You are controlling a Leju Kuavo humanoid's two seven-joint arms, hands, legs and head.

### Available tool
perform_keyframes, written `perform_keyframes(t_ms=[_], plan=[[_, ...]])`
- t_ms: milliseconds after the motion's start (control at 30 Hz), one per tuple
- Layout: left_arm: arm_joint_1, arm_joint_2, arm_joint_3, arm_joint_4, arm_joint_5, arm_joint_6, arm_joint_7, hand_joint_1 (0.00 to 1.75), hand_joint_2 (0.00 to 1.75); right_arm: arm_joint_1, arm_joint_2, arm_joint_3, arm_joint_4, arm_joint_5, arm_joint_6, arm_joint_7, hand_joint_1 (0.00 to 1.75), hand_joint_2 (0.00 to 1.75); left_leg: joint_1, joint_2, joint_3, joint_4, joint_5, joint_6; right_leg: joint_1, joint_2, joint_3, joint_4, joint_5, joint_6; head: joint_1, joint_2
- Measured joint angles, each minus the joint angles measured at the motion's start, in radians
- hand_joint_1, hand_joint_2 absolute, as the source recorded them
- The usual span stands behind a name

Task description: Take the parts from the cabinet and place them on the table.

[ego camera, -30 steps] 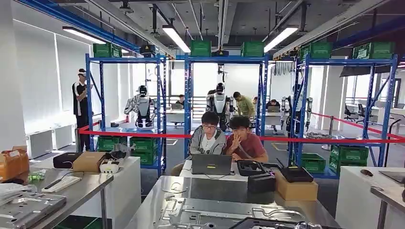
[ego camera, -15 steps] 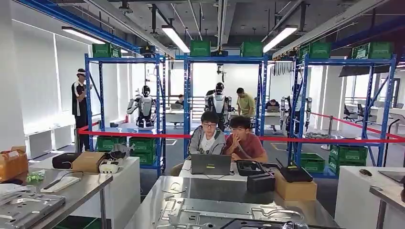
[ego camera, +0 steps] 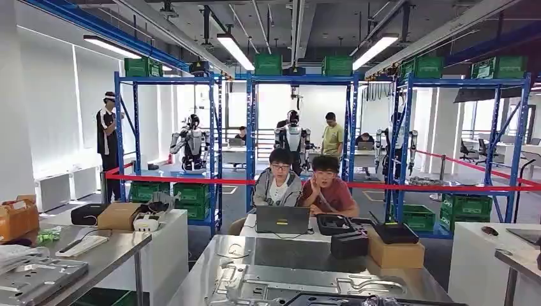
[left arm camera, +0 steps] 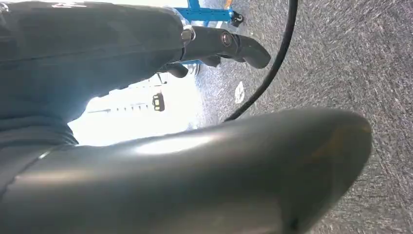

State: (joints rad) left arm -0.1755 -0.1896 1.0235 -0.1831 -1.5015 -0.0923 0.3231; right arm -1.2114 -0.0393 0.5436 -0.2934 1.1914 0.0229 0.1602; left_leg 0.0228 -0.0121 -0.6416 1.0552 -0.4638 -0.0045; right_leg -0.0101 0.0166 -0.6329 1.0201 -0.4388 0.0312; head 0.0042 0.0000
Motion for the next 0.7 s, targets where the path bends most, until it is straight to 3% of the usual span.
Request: perform_keyframes(t_ms=[367, 700], plan=[[0.001, 0.002, 0.001, 0.0, 0.003, -0.012, 0.001, 0.0, 0.0, -0.008, -0.016, 0.0, 0.0, 0.021, 0.019, -0.002, 1.75, 1.75, 0.0, 0.0, 0.0, 0.0, 0.0, 0.0, 0.0, 0.0, 0.0, 0.0, 0.0, 0.0, -0.001, 0.0], [0.001, 0.018, 0.001, 0.0, 0.006, -0.026, 0.001, 0.0, 0.0, -0.008, -0.006, 0.0, 0.0, 0.031, 0.02, 0.0, 1.75, 1.75, -0.011, 0.0, -0.001, 0.003, -0.001, 0.002, -0.006, 0.0, 0.0, -0.001, 0.002, 0.002, 0.0, 0.0]])
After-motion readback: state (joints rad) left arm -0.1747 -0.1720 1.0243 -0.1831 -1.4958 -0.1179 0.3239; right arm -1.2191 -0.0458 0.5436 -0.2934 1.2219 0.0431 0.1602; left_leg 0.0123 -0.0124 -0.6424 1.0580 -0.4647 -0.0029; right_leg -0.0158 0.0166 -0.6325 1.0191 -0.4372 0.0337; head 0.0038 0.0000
